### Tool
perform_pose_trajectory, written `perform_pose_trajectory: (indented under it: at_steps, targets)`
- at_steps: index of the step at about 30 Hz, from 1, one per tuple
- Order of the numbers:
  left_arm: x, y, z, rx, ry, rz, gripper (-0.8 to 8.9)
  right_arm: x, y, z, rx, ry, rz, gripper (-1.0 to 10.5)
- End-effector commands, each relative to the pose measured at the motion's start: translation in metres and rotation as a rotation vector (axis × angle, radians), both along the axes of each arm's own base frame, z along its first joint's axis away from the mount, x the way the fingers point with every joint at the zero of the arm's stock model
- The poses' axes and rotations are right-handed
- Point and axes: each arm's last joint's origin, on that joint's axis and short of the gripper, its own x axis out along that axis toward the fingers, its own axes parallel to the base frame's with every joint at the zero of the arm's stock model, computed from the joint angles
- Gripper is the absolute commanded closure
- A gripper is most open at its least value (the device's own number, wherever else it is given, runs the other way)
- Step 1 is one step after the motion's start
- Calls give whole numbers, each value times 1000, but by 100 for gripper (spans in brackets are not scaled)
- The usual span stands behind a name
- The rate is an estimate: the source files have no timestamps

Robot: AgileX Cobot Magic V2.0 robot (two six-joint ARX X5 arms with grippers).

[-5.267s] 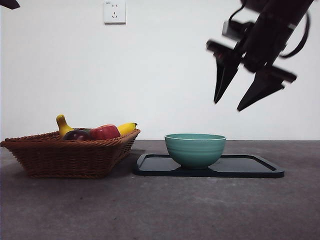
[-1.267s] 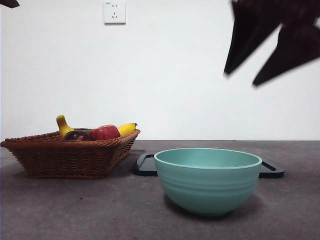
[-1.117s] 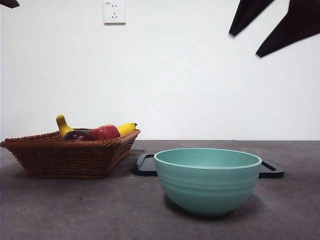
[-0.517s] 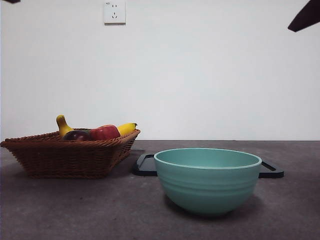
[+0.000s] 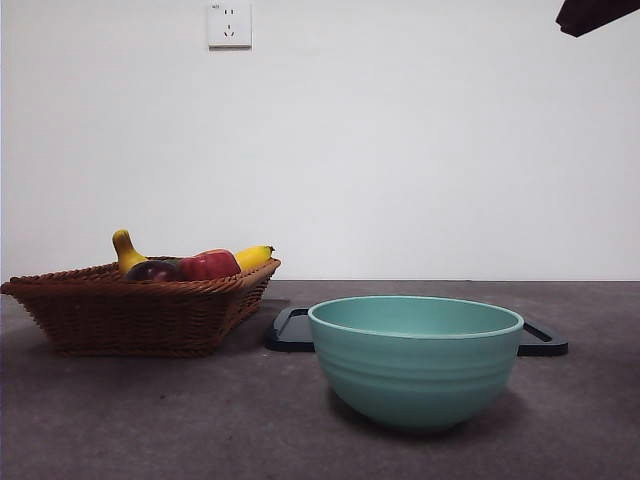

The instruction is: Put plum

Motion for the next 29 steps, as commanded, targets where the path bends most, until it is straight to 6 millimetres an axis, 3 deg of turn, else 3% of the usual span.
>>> perform_pose_trajectory:
  at_steps: [1, 19, 22, 29]
  targets:
    - [0, -1, 5, -8, -26, -16, 804, 1, 2, 4, 11, -25, 15, 941]
    - [-3, 1, 8, -15, -57, -9, 804, 2, 3, 6, 23, -43, 15, 941]
    - [-7, 8, 19, -44, -200, 6, 804, 2, 3, 6, 23, -43, 15, 941]
    - [-30, 39, 50, -146, -804, 208, 804, 2, 3, 6, 23, -43, 15, 941]
